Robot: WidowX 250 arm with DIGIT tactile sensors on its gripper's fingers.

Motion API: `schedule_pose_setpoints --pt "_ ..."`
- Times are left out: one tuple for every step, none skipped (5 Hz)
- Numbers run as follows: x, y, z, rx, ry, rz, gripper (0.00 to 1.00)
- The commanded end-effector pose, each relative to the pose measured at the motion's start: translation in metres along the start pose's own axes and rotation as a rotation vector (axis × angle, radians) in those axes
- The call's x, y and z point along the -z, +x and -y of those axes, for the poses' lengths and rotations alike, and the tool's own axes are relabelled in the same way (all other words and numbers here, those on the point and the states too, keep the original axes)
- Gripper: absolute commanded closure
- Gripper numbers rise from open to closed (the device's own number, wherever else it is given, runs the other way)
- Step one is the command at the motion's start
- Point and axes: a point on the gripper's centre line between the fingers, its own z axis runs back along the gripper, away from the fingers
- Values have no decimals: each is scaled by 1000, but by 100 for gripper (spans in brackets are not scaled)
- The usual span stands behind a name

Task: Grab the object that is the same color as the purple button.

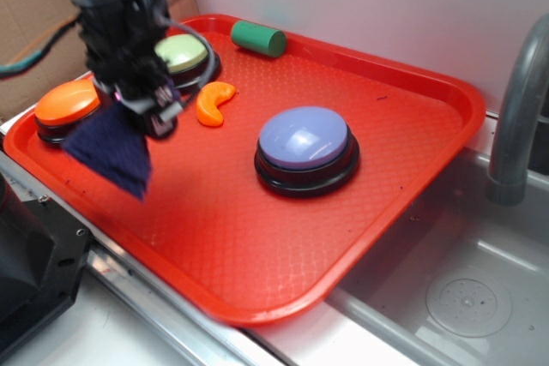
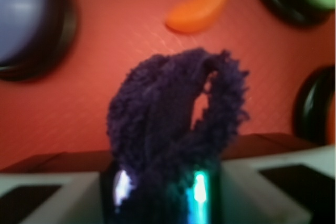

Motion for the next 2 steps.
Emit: schedule_pose_setpoints --pt "-81 7 -22 -21 43 53 100" --pt "-84 18 -14 -24 94 13 100"
